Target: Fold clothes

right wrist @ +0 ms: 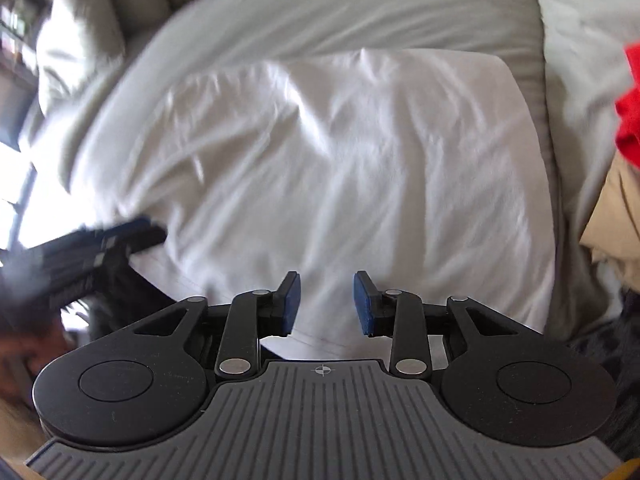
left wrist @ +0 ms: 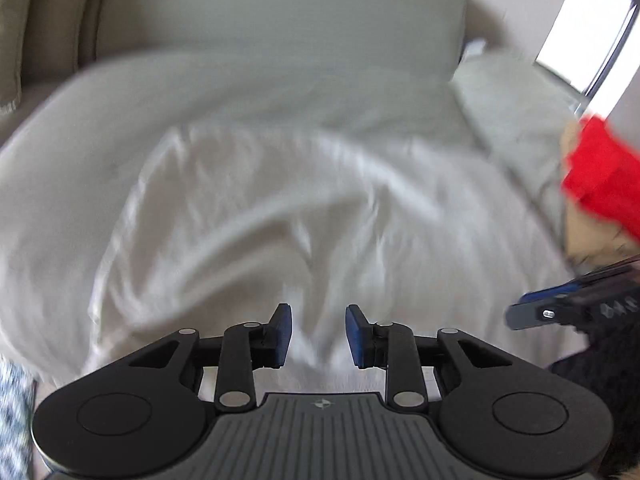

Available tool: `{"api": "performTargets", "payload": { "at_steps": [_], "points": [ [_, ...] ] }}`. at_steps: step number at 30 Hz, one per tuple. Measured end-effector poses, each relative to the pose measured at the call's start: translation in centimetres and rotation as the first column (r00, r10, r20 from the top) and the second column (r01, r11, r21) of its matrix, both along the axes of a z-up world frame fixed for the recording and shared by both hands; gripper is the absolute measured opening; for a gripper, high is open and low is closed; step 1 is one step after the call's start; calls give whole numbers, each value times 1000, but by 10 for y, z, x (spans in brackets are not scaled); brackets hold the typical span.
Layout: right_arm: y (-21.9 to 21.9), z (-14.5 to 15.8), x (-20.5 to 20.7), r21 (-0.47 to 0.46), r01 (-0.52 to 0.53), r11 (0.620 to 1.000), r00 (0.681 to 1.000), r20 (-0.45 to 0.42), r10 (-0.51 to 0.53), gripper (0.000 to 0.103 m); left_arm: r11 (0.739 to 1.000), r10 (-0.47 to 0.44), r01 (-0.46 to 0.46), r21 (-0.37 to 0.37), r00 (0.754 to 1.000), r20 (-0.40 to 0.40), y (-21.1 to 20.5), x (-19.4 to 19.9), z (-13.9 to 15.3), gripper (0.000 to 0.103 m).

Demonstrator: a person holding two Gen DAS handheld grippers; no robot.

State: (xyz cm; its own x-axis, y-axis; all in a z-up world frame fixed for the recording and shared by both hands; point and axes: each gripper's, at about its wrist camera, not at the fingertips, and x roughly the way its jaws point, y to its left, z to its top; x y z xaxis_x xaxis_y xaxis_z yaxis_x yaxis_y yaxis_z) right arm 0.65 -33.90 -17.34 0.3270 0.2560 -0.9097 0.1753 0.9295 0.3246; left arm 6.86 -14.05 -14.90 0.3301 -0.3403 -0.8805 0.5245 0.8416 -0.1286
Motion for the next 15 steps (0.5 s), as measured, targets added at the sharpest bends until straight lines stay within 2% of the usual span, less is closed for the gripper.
{"api": "performTargets", "payload": {
  "at_steps": [2,4,6,8,10,13,15],
  "points": [
    [-1,-7,-6,16,-44,999,997,-58,44,40,998,-23,23,55,1000,-1,-7,-9,-2,27],
    [-6,-8,-13,65,-47,997,991,-119,54,44,993,-64,69,94,996,-56,-8,-15,2,29],
    [-13,-7,-19,96,-33,995,987,-153,47,47,993,-85,93,78,991,-102,-1,-21,5,29],
    [-20,-3,-18,98,-2,995,989,-144,16,49,995,-88,92,43,991,-101,7,-27,11,29],
    [-26,1,-12,95,32,995,993,-114,-21,50,998,-58,58,1,996,-62,16,-27,19,32],
    [-37,9,-3,116,119,986,992,-52,-114,52,998,19,-18,-60,1000,16,28,-18,31,39],
    [-46,18,0,117,170,978,985,7,-172,56,994,78,-74,-74,996,48,33,-4,37,40]
  ]
}}
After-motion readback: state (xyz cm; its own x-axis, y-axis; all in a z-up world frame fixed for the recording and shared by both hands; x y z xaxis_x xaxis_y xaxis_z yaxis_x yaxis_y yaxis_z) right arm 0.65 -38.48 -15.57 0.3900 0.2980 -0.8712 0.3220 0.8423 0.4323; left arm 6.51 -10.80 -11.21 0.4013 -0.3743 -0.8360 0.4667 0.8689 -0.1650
